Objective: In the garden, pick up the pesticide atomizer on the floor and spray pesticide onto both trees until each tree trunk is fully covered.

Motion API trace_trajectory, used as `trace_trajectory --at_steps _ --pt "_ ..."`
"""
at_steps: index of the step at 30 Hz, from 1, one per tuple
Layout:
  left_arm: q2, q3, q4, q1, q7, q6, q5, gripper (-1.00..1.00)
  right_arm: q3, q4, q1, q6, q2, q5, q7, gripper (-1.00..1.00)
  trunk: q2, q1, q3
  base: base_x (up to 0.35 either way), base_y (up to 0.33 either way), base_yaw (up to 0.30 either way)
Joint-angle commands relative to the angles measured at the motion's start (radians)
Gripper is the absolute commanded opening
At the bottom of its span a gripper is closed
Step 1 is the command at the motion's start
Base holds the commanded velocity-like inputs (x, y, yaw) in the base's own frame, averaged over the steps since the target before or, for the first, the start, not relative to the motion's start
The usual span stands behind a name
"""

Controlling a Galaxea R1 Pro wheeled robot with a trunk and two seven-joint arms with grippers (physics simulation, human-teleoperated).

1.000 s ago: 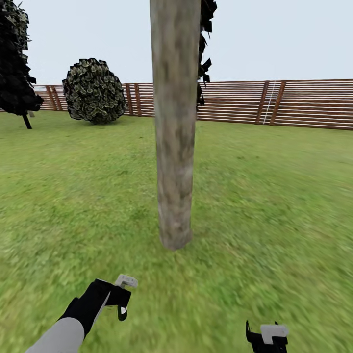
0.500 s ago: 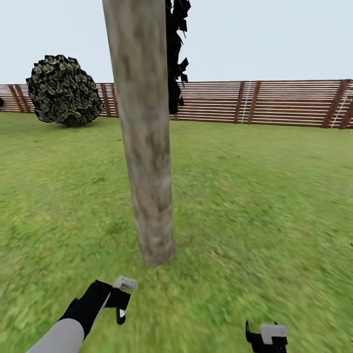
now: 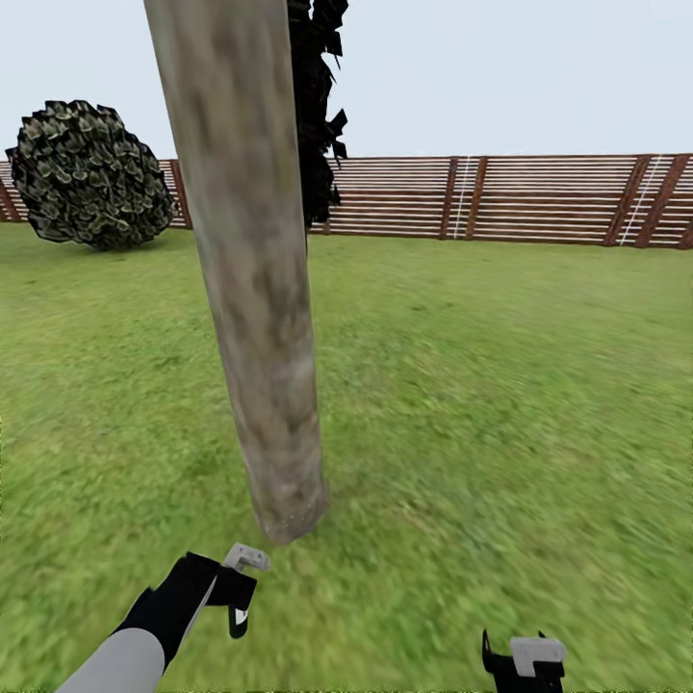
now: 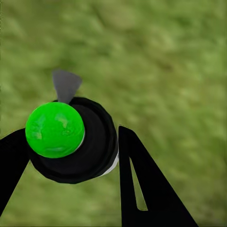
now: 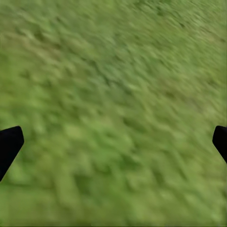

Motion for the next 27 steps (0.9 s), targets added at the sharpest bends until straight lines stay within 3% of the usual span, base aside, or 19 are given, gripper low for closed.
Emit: trace_trajectory --at_steps 1,9,16,21,27 --pt "0.0 0.0 0.0 0.0 0.0 -0.001 0.0 -1.0 0.0 0.0 0.0 0.0 0.0 0.0 0.0 1.0 0.0 0.0 -0.002 -0.13 0.0 0.0" --pt "-0.008 -0.008 -0.002 -0.011 0.0 -0.004 0.002 -1.0 0.0 0.0 0.0 0.0 0.0 0.0 0.0 1.0 0.0 0.0 -0.012 -0.294 0.0 0.0" --pt "-0.026 -0.01 -0.049 -0.02 -0.001 -0.003 0.0 -1.0 0.0 -0.002 0.0 0.0 0.0 0.0 0.0 1.0 0.0 0.0 -0.013 -0.036 0.0 -0.042" --pt "-0.012 -0.011 -0.072 -0.014 -0.003 -0.007 -0.002 -1.0 0.0 -0.003 -0.001 0.0 0.0 0.0 0.0 1.0 0.0 0.0 -0.013 -0.044 0.0 -0.173" --pt "-0.021 -0.012 -0.075 -0.013 -0.003 -0.008 -0.002 -1.0 0.0 -0.001 0.0 0.0 0.012 0.001 0.001 1.0 0.0 0.0 -0.013 -0.295 0.0 -0.016"
